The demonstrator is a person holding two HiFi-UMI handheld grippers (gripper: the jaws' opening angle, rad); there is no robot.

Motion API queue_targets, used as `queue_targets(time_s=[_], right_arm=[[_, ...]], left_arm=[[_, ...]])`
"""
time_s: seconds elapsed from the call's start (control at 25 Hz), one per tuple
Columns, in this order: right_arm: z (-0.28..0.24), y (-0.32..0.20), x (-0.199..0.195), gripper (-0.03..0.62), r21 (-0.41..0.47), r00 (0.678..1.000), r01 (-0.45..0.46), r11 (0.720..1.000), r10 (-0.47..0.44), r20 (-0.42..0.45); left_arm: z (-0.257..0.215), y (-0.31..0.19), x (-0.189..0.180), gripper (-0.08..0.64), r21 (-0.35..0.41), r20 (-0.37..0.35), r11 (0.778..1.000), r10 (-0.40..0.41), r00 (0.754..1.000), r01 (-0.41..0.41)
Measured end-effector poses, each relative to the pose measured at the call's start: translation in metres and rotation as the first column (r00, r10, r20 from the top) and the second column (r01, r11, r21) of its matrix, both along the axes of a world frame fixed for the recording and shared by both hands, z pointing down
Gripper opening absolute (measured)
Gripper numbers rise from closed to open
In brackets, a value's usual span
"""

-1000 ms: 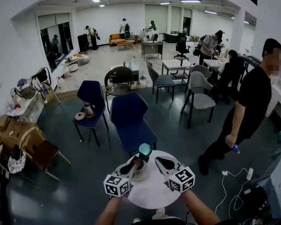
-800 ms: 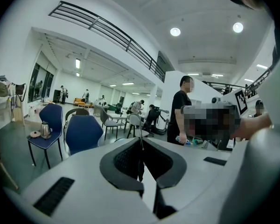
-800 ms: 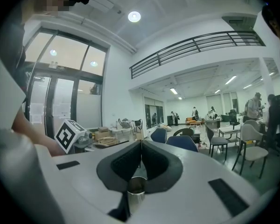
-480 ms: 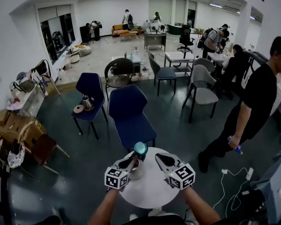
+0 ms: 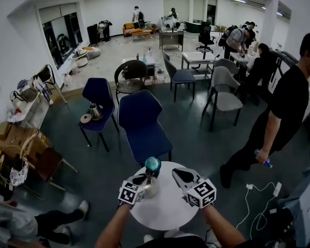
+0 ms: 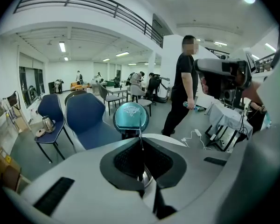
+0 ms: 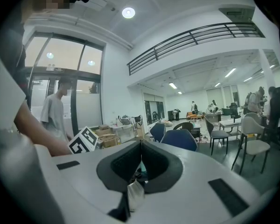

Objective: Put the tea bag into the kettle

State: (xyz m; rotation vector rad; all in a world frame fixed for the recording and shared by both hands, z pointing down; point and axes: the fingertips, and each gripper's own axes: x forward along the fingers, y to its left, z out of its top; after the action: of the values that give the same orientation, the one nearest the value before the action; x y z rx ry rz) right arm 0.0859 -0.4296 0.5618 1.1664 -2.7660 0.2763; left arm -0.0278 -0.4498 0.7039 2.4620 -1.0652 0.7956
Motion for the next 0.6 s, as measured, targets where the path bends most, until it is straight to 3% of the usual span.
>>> queue_targets(time_s=[0.4,0.6], right_arm=[[0.023,-0.019,0.006,0.02,-0.043,1.0,0.002,0.999,-0.002,0.007],[0.03,-0.03,0.002,0.02,-0.064,1.0,0.002,0.998,-0.002,0.007]], left_arm=[[0.05,-0.019,-0.006,0.02,-0.057,0.154,0.998,0.038,0.987,-0.029],[0.066,-0.028,-0.018,0.02,-0.068,0.259,0.996,0.073,0.963,-0.057]])
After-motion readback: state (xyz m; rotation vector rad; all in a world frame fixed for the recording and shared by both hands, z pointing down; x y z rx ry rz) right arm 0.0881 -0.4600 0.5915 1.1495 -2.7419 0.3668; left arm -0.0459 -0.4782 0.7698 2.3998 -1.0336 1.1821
